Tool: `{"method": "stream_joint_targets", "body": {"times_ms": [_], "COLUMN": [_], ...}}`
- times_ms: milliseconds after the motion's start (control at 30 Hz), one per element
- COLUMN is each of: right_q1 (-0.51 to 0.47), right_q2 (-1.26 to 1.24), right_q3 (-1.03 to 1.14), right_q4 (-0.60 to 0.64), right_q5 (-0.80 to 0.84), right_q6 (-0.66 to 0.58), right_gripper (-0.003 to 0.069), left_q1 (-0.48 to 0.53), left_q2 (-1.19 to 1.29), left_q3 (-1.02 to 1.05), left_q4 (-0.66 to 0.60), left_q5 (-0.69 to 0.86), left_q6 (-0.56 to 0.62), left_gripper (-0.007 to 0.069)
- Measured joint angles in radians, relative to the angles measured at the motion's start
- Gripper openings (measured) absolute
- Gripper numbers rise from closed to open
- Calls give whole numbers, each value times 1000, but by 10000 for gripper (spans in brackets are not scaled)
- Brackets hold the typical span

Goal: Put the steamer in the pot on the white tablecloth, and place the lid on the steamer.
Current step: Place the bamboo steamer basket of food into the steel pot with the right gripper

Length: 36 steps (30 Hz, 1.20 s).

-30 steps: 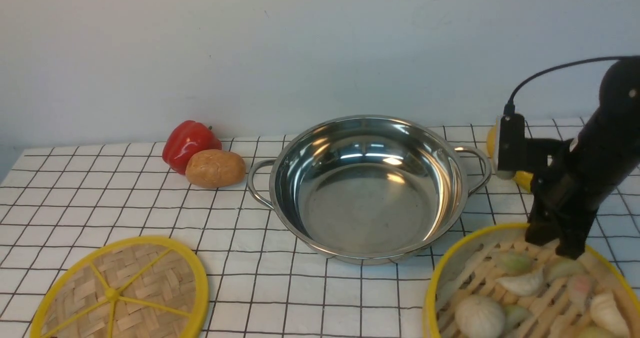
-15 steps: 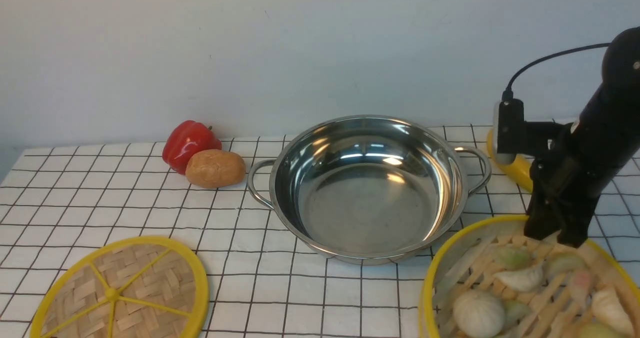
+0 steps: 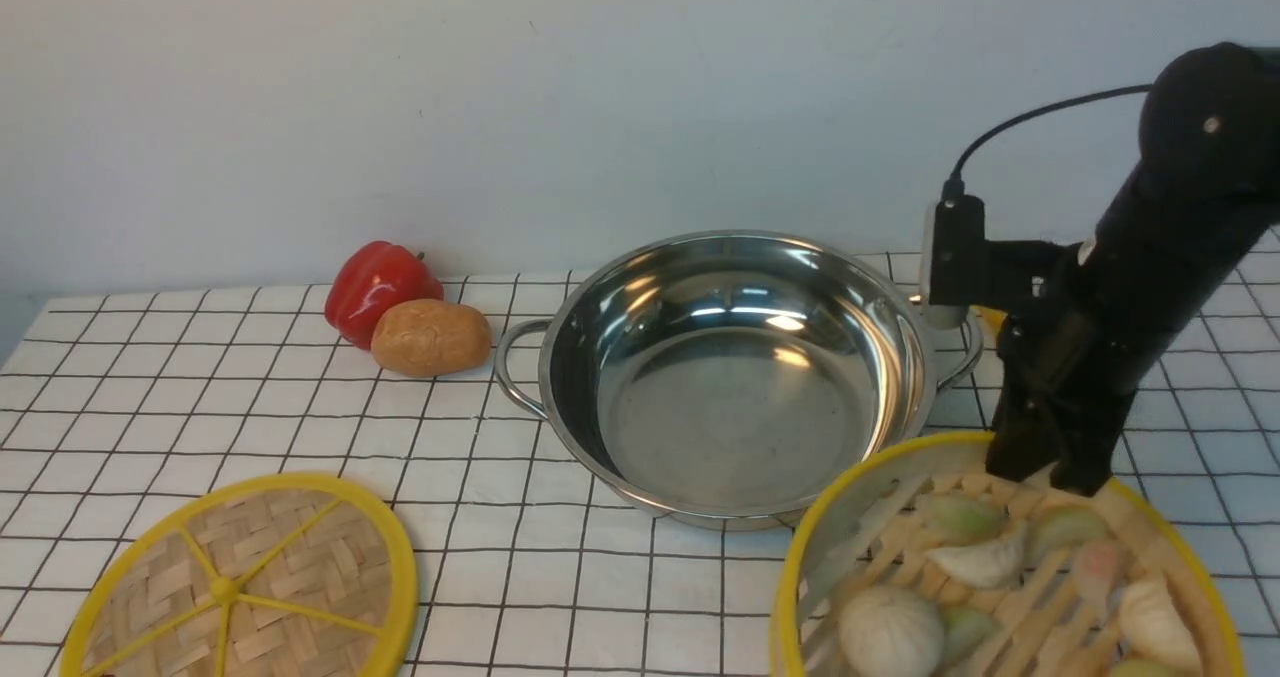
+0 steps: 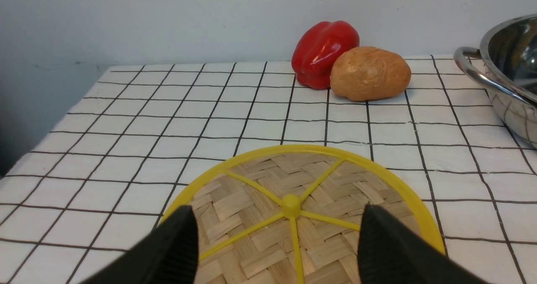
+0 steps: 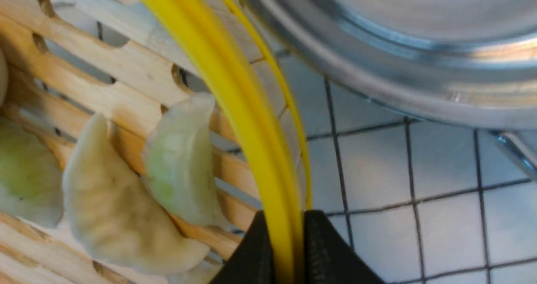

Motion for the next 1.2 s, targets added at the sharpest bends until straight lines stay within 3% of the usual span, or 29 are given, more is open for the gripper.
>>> {"method": "stream_joint_targets", "body": {"times_ms": [567,1200], "right_q1": [22,70], "right_q2": [0,61], "right_q3": [-136,-309], "right_q4": [42,-11], "right_q5": [7,17], "right_q6": [50,139], "right_gripper": [82,82], "left_q1": [0,0], "left_q2": [0,0], "left_q3": [0,0], "left_q4": [0,0], "left_q5": [0,0], "left_q6": [0,0], "left_gripper": [474,474]}}
